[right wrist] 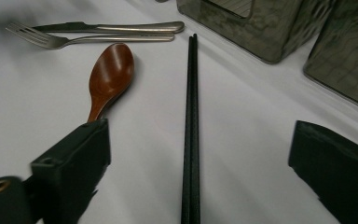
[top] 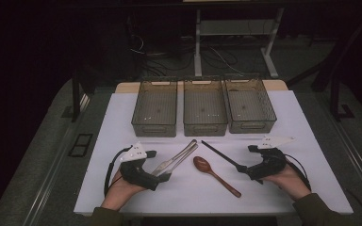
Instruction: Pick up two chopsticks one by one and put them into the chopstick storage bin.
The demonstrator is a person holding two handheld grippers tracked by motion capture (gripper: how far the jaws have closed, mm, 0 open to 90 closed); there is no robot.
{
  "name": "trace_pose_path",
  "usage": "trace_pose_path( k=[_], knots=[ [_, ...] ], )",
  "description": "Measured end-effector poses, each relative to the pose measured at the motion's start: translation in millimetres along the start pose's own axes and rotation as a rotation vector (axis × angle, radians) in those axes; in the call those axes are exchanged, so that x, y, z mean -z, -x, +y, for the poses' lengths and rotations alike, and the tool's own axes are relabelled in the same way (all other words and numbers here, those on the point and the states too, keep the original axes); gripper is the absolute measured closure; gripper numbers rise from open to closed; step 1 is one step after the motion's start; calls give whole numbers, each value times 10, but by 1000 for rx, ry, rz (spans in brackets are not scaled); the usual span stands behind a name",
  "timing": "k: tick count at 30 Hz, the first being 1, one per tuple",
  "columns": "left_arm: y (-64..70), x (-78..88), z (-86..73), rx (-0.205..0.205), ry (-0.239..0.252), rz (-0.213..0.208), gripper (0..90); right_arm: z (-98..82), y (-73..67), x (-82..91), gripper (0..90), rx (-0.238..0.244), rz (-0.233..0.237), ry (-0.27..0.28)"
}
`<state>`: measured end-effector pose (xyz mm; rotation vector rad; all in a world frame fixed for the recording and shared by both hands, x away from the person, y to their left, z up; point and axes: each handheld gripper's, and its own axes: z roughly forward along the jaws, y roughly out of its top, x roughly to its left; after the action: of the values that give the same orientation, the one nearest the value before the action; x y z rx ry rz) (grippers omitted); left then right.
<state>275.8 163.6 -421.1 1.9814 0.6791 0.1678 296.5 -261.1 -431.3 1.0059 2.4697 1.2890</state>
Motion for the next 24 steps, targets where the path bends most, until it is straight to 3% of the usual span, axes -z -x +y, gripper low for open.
trace_pose_path(
  k=[1, 3, 8, 15, 24],
  knots=[
    [0, 0, 0, 0, 0, 0, 0, 2, -3, -6, 61, -1, -5, -5],
    [0, 0, 0, -1, -1, 0, 0, -2, -7, 1, 155, 5, 0, -15],
    [-1, -3, 0, -3, -8, -3, 0, -4, -7, 18, 223, 10, 5, -25],
    [-3, 7, -2, -5, -8, 2, 0, -15, -1, 34, 400, -6, 27, -50],
    [-1, 6, -5, -5, -7, 0, 0, -35, 6, 27, 538, 7, -9, -78]
  ],
)
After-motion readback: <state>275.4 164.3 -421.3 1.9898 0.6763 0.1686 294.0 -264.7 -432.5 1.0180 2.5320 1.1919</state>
